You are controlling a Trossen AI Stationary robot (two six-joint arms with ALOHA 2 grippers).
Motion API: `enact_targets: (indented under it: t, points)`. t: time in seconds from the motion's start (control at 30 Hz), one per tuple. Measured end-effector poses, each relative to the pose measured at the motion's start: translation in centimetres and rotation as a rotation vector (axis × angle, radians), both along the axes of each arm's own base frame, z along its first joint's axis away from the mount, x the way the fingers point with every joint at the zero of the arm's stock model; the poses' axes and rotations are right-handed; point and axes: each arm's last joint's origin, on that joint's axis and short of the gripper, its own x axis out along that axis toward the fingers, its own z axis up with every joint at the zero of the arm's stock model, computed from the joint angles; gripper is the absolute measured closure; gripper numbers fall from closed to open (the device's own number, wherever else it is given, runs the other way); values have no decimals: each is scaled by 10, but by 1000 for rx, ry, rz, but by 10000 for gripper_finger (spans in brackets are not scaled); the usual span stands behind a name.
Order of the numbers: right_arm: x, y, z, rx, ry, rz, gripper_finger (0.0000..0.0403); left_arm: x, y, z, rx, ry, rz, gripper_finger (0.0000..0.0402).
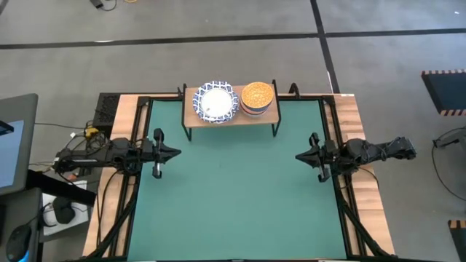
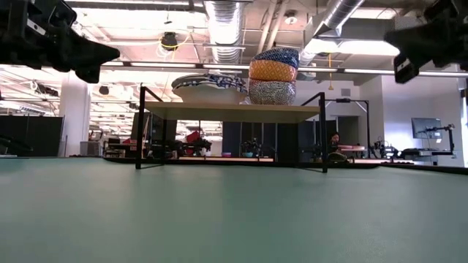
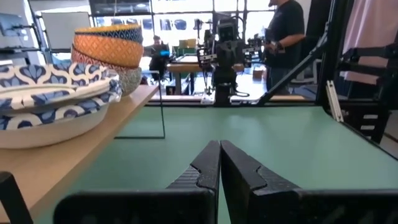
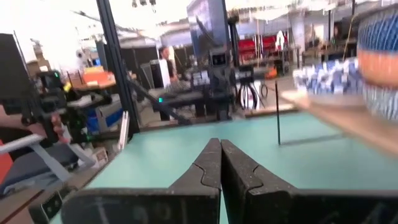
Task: Place and stack bowls onto a shelf
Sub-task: Return to Home Position
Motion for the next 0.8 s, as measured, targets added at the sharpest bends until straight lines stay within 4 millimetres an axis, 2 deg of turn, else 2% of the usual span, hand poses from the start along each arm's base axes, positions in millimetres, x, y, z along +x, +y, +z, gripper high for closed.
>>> enact_targets:
  t: [0.23, 0.6, 0.67, 0.8]
  points:
    - [4, 1, -16, 8, 10, 0, 381, 0, 0, -1, 14, 10, 3, 401]
    - [5, 1, -20, -16, 47, -3, 381, 0, 0, -1, 15, -9, 14, 401]
    - [5, 1, -20, -17, 45, -4, 381, 3, 0, -8, 3, -46, 5, 401]
    - [5, 1, -20, -20, 43, -4, 381, 4, 0, -12, -30, -1, 0, 401]
